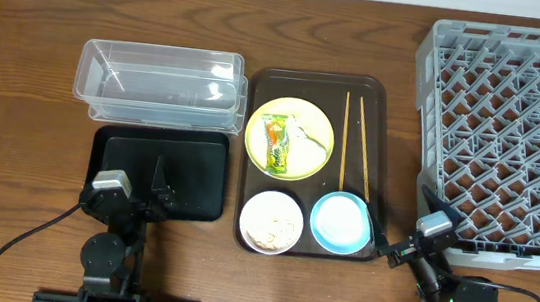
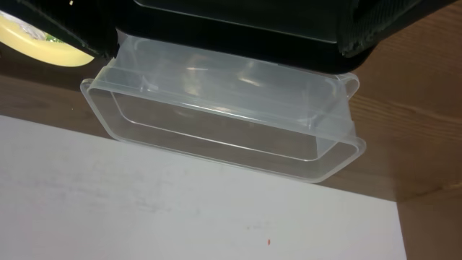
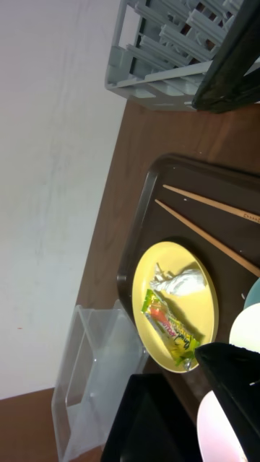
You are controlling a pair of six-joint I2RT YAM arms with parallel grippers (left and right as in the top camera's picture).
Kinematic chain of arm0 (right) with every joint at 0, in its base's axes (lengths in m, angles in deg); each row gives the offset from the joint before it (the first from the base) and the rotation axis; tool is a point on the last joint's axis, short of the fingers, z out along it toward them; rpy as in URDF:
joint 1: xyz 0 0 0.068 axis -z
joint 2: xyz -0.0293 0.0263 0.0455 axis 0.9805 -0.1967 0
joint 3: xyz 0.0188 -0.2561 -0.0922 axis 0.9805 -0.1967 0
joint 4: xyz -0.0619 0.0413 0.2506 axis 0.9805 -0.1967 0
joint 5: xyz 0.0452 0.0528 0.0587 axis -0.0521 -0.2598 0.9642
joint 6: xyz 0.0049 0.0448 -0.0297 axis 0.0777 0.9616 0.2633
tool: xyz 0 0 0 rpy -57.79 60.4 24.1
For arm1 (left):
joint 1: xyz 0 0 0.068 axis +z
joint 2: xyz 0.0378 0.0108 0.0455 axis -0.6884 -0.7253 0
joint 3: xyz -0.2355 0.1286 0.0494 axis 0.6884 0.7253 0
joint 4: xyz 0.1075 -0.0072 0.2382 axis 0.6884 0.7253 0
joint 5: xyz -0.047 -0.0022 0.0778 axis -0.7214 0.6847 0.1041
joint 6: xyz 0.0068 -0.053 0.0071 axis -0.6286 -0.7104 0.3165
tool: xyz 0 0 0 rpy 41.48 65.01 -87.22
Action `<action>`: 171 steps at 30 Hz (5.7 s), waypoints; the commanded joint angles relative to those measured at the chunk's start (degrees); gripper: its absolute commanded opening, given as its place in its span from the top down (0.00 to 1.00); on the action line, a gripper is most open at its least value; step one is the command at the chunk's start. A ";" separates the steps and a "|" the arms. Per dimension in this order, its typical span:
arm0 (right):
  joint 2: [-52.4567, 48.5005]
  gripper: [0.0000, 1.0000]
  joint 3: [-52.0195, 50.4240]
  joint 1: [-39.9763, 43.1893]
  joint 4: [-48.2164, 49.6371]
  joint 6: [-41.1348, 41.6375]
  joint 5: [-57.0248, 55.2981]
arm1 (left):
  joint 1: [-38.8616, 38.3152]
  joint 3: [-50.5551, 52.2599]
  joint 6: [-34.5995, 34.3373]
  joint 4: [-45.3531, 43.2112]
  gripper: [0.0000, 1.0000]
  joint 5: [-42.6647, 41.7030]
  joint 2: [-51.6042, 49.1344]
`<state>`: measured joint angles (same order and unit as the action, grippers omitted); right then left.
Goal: Sort waste into correct bins and load items into the dishwasher rack
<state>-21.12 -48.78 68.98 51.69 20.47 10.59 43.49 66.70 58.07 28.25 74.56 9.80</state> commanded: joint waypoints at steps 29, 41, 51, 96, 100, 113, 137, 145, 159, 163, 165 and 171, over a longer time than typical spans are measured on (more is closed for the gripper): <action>0.35 0.01 -0.24 -0.81 0.02 -0.50 -0.33 | 0.33 0.87 1.16 2.08 0.02 0.92 -0.17; 0.33 0.01 -0.24 -0.81 0.11 -0.48 -0.15 | 0.33 0.87 0.00 1.73 0.02 -0.66 -0.17; 0.33 0.01 -0.17 -0.81 7.34 9.35 3.39 | 0.33 0.04 -0.44 -11.08 0.02 -17.97 -0.17; -50.25 0.05 62.36 -0.74 -48.61 21.68 -3.56 | -37.99 -67.69 -10.29 45.13 0.09 -13.27 -70.47; -50.25 0.05 62.36 -0.74 -49.81 21.86 -3.54 | -45.38 -67.69 -15.74 42.18 0.13 -10.75 -79.19; -50.36 0.04 62.36 -0.74 -50.14 21.84 -3.58 | -48.72 -67.69 -22.51 35.47 0.45 -12.63 -94.27; -50.62 0.05 62.36 -0.74 -49.59 21.81 -3.58 | -48.48 -67.65 -22.03 35.60 0.94 -19.69 -95.43; -50.62 0.01 62.36 -0.74 -49.53 21.79 -3.54 | -36.54 -67.67 -16.26 35.50 0.94 -39.43 -85.96; -54.49 0.09 62.36 -2.34 -32.70 7.63 42.18 | -10.05 -67.65 -3.54 35.50 0.94 -91.67 -79.45; -57.16 0.12 62.36 -5.33 -28.52 8.37 44.85 | -9.92 -67.65 -3.58 35.54 0.93 -93.22 -79.43; -58.42 0.13 62.36 -7.30 -27.85 8.70 44.87 | -9.92 -67.65 -3.58 35.52 0.94 -93.20 -79.43; -60.98 0.23 62.36 -10.67 -25.68 8.90 41.42 | -9.92 -67.65 -3.58 35.54 0.94 -93.22 -79.43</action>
<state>-81.66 12.77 59.52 25.33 29.70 51.25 33.33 -0.07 53.33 63.85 -16.50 -70.02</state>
